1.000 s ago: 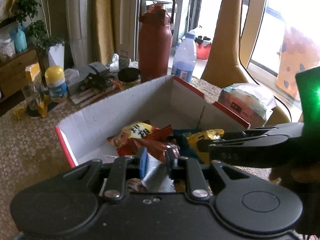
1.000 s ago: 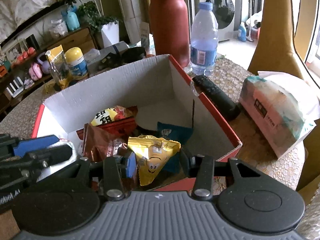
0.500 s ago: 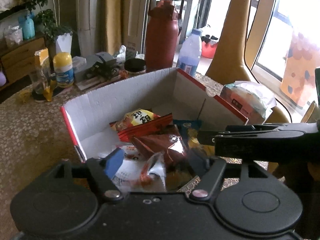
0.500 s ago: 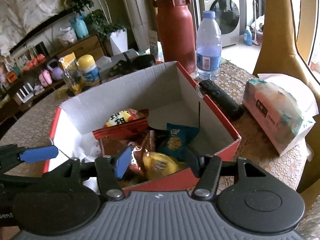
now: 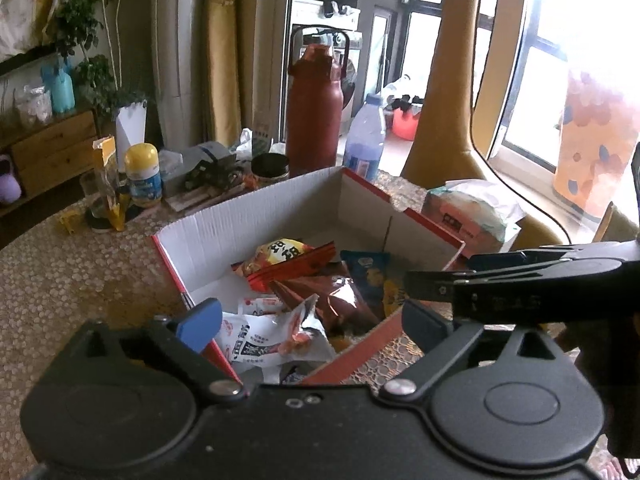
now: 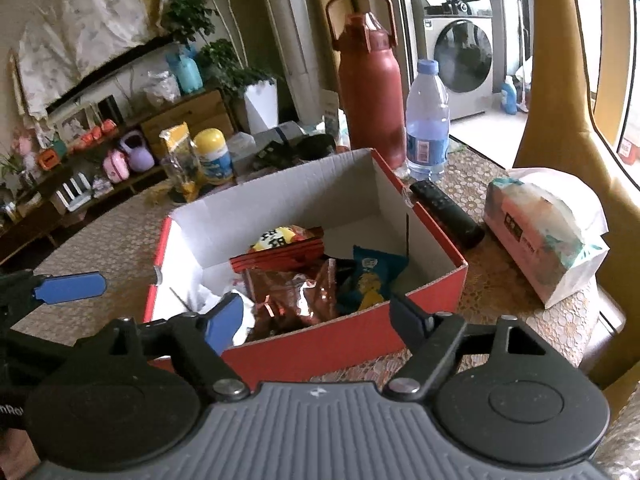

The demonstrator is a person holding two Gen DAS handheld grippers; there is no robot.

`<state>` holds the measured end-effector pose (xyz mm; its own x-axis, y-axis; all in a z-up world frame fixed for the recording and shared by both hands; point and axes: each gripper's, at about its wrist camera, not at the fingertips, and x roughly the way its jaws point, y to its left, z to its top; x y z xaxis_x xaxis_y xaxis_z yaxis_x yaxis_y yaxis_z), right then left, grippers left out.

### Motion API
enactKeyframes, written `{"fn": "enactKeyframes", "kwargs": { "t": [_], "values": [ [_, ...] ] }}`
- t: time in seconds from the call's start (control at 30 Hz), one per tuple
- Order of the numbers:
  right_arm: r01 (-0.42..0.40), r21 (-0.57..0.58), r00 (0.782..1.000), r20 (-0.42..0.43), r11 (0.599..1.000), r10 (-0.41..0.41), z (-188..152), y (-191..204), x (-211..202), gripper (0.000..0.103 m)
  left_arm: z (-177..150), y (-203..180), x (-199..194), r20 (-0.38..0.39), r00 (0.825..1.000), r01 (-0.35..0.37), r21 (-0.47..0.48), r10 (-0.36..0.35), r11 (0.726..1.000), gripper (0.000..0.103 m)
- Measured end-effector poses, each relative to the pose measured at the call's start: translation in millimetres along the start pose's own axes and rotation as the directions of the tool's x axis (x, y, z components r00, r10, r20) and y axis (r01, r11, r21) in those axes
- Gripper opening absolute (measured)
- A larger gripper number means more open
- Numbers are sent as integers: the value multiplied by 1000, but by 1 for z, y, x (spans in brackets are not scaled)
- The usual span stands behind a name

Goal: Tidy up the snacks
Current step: 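Withdraw both open tools from the box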

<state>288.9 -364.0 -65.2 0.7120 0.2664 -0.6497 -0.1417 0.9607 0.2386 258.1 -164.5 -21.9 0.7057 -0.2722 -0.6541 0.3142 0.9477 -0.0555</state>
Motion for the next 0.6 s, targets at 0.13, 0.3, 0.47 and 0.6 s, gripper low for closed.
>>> {"fn": "enactKeyframes", "kwargs": {
  "t": [0.13,0.3,0.47,0.6],
  "values": [
    [-1,-17,1000,20,1000,1,-6,2,-19,84,-5,-1,-16,19,1000,22,2,-22,1000,103],
    [3,-27,998,71,1000,-1,-14,3,-46,84,-11,-5,-34,35,999,35,5,-35,999,103],
    [7,-24,995,102,1000,-5,-21,0,-65,84,-14,-4,-49,49,998,43,-13,-42,999,103],
    [-7,-31,993,121,1000,10,-25,1,-77,99,-16,-4,-61,74,997,27,-27,-25,999,103]
  ]
}}
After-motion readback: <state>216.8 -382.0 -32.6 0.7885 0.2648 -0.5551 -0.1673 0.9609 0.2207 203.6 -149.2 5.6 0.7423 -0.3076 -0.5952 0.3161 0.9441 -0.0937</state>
